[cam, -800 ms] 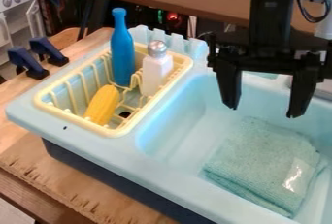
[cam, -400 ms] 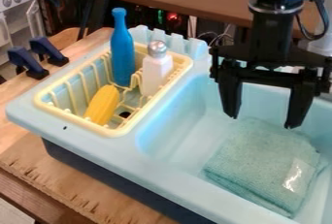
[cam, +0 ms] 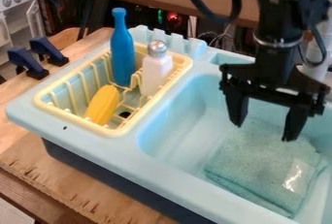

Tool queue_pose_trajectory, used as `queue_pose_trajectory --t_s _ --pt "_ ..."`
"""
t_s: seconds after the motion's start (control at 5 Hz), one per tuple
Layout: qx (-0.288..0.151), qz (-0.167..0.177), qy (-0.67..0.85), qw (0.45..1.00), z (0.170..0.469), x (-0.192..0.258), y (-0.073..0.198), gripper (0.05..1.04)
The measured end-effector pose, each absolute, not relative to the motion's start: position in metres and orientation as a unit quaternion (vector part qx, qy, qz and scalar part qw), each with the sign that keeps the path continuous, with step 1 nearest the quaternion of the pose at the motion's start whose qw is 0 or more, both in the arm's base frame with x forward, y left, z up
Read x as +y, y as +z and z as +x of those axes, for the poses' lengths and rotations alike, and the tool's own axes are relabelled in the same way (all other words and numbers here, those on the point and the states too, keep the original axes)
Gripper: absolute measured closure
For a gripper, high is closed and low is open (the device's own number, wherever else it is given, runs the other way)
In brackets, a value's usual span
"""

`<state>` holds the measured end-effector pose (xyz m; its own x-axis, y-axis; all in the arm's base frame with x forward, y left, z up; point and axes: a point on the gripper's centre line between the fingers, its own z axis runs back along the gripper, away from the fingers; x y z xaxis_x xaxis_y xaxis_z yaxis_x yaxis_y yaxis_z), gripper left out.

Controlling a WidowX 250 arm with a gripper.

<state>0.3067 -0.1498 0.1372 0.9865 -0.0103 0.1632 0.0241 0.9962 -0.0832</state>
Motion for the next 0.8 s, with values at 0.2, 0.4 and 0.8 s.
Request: queue_pose_trajectory --t_s 0.2,0.4,0.8 --pt "-0.066 -0.038 -0.036 0.996 0.314 -0.148 0.116 0.083" --pt "-0.058 -0.042 -0.031 0.997 0.323 -0.146 0.097 0.083" --pt "-0.061 -0.030 -0.017 0.998 0.331 -0.150 0.085 0.083"
